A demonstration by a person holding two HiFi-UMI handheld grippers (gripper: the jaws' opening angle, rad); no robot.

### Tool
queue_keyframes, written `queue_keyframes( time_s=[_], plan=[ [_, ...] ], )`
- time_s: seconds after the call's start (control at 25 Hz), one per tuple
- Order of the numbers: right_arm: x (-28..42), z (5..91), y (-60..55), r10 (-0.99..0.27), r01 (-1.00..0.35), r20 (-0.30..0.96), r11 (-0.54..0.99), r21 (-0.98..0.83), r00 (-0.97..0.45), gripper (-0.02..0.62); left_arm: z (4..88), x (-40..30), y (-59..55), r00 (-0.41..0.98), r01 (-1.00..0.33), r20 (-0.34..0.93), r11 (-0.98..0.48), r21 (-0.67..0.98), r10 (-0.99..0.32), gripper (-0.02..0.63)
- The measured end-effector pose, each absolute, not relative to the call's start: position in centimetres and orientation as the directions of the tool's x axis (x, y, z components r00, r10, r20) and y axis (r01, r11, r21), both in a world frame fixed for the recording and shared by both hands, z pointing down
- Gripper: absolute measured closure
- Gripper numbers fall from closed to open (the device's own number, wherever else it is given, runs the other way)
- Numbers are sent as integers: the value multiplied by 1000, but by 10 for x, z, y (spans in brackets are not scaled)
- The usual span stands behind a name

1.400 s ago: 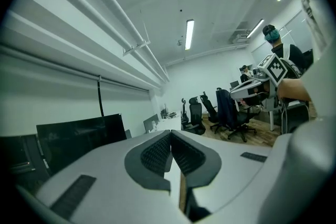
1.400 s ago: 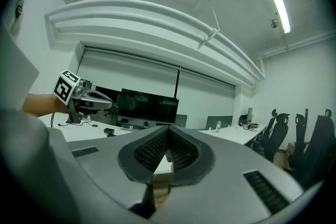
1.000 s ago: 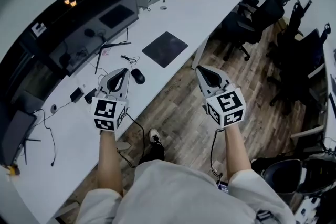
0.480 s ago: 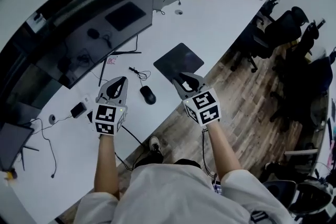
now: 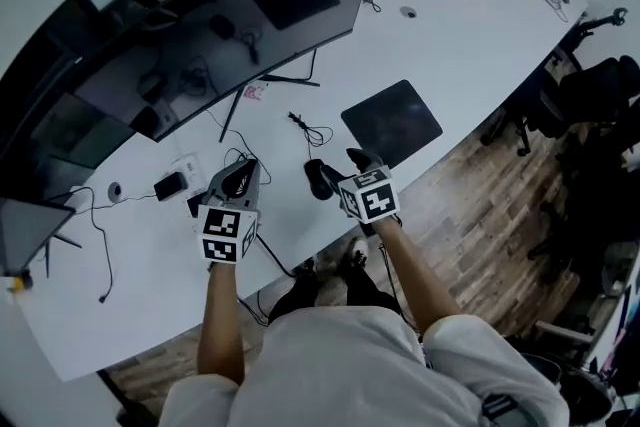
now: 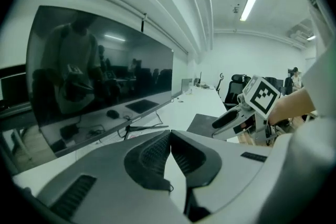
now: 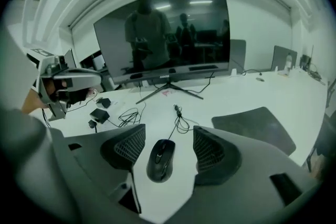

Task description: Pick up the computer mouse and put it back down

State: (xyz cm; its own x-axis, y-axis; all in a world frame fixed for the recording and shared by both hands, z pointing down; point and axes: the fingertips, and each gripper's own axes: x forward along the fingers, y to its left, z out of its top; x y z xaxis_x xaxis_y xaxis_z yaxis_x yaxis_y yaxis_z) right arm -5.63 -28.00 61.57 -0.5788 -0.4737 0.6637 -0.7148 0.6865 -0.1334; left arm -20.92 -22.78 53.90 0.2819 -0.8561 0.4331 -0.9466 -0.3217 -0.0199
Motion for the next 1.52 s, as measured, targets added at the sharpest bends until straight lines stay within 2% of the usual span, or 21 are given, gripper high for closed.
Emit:
queue_keyframes(
  time_s=[0.24,0.44,0.52,0.6,0.64,0.96,1.52],
  plan=[
    [-83,698,-273,-331,-687,784,708,-161,-525,201,564,-227,-220,187,-977,484,-213,1,-855,589],
    [-92,744,-263,-278,-678,851,725,-120,-447,183,580,-226,-215,170,-981,515,-195,7,-840,589],
    [-91,748,-268,-315,-693,849,717,-80,-425,207,584,-224,-215,171,-980,522,-199,2,-836,589],
    [-89,746,-276,-360,-709,828,703,-61,-429,277,584,-222,-216,175,-979,522,-204,0,-835,589],
    [-88,745,-277,-365,-713,826,699,-62,-430,288,583,-221,-217,179,-978,522,-209,1,-834,589],
    [-74,732,-290,-363,-728,836,683,-61,-411,301,574,-213,-230,227,-963,502,-270,-14,-834,589],
    [-26,604,-351,-547,-740,687,672,20,-478,305,518,-170,-281,407,-888,388,-458,-46,-827,588]
  ],
)
